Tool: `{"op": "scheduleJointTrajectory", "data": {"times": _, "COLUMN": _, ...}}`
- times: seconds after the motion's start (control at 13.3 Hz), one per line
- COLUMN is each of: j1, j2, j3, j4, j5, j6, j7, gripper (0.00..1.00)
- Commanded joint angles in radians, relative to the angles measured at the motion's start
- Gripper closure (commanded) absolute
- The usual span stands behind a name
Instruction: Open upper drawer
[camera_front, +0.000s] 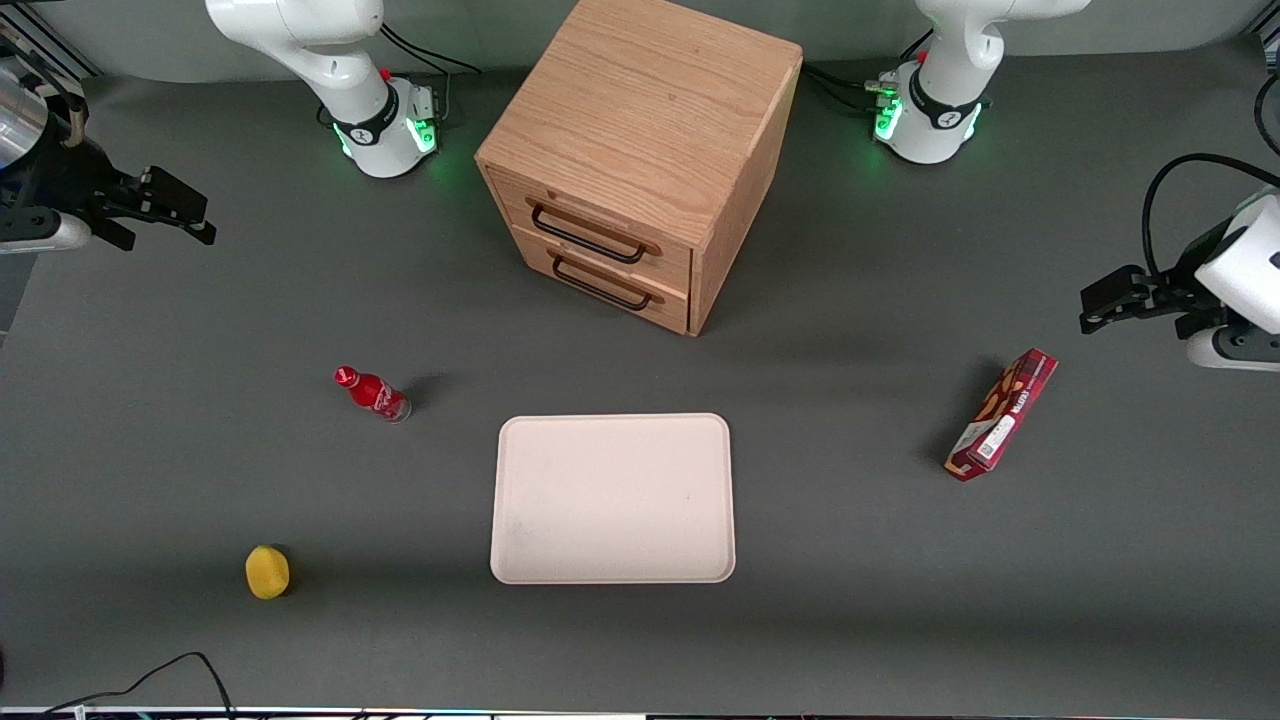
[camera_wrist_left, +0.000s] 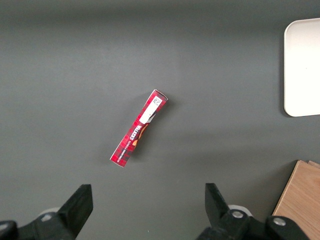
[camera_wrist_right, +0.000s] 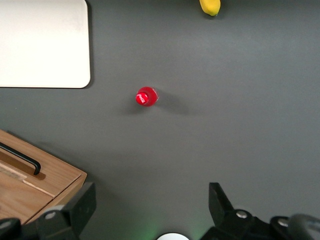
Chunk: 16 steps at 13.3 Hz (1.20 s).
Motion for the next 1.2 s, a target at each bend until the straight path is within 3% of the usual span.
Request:
{"op": "scheduleJointTrajectory", "data": {"times": 0.0, "j1": -0.003, "j2": -0.020, "j3": 0.002, "j4": -0.025, "j5": 0.011, "j6": 0.014, "j7": 0.018, "gripper": 0.00}}
{"op": "scheduleJointTrajectory", "data": {"times": 0.38, "j1": 0.026, "j2": 0.006, "j3": 0.018, "j4": 0.012, "j5": 0.013, "j6": 0.014, "j7": -0.001, "gripper": 0.00}}
{"op": "scheduleJointTrajectory", "data": {"times": 0.67, "j1": 0.047, "j2": 0.078, "j3": 0.133, "j4": 0.061, "j5": 0.017, "j6": 0.023, "j7": 0.016, "gripper": 0.00}}
{"op": "scheduleJointTrajectory", "data": {"times": 0.97, "j1": 0.047, "j2": 0.176, "j3": 0.213, "j4": 0.129, "j5": 0.089, "j6": 0.024, "j7": 0.016, "gripper": 0.00}}
{"op": "scheduleJointTrajectory", "data": {"times": 1.12, "j1": 0.049, "j2": 0.213, "j3": 0.218, "j4": 0.147, "j5": 0.173, "j6": 0.043, "j7": 0.007, "gripper": 0.00}}
